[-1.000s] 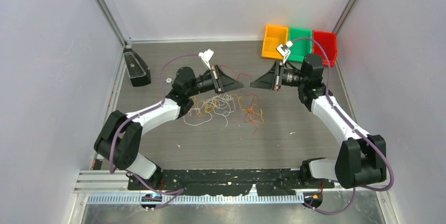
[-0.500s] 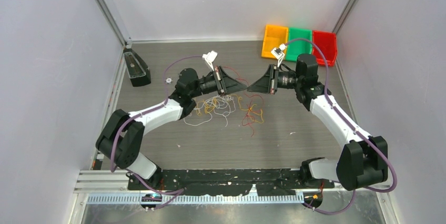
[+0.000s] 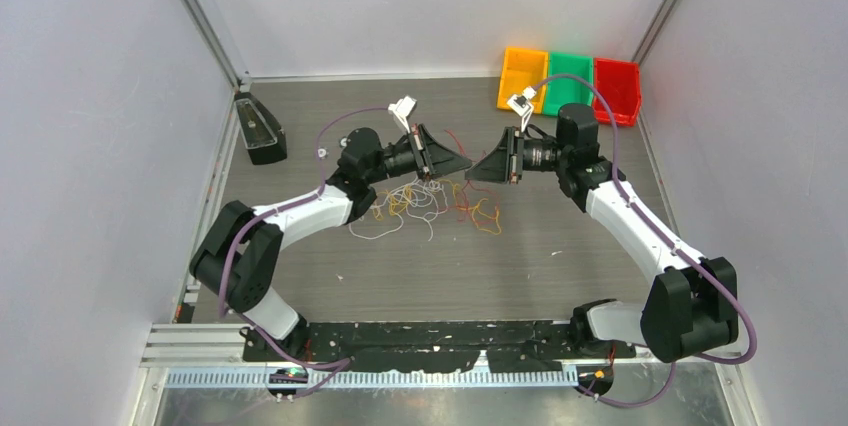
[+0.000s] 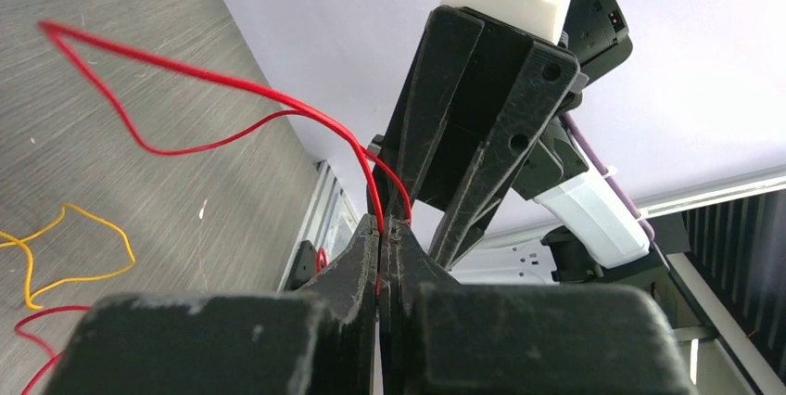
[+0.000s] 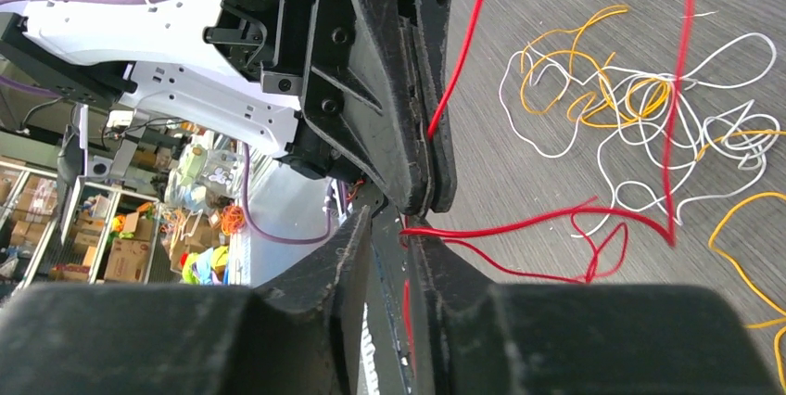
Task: Untangle the cables
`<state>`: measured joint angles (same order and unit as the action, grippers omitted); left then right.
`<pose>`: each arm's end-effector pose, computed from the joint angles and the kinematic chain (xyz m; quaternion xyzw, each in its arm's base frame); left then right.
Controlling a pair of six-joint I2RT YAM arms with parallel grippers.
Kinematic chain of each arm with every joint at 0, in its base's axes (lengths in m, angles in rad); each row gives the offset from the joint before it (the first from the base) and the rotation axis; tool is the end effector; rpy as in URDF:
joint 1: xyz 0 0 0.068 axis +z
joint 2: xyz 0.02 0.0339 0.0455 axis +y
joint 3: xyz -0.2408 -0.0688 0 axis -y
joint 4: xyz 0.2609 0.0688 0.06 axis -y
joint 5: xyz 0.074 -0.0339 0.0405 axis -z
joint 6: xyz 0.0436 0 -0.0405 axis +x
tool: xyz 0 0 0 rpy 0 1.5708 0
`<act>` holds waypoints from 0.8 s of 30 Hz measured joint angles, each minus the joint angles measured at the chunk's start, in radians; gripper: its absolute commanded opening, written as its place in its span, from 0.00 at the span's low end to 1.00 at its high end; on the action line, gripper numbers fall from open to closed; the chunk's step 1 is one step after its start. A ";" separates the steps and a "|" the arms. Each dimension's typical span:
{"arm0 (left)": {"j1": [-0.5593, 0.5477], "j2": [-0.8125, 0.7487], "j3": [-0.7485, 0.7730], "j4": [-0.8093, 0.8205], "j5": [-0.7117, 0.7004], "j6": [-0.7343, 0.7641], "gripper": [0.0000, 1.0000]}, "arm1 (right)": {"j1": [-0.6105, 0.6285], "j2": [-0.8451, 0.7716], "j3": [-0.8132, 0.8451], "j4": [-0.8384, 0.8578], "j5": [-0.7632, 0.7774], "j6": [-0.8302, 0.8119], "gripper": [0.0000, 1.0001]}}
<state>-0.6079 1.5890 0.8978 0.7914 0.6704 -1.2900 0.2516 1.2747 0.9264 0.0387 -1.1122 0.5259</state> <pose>0.2893 -0.2343 0.2450 0.0180 0.6786 -0.6978 0.2286 0.2850 0.1136 0.2827 -0.2145 0.7221 0.5844 0.3018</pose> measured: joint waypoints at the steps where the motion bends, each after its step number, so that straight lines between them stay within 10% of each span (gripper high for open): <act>1: 0.000 0.002 0.000 0.000 0.000 -0.006 0.00 | 0.002 0.000 0.000 -0.001 0.000 -0.002 0.30; 19: -0.006 0.003 0.000 -0.004 -0.012 -0.053 0.00 | 0.031 0.011 0.047 -0.150 0.088 -0.182 0.27; 24: -0.007 0.003 0.000 -0.005 -0.016 -0.067 0.00 | 0.045 0.011 0.057 -0.188 0.099 -0.217 0.11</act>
<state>-0.6151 1.5917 0.8978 0.7860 0.6544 -1.3567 0.2966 1.2854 0.9833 -0.1490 -1.0134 0.3092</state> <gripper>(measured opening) 0.009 0.245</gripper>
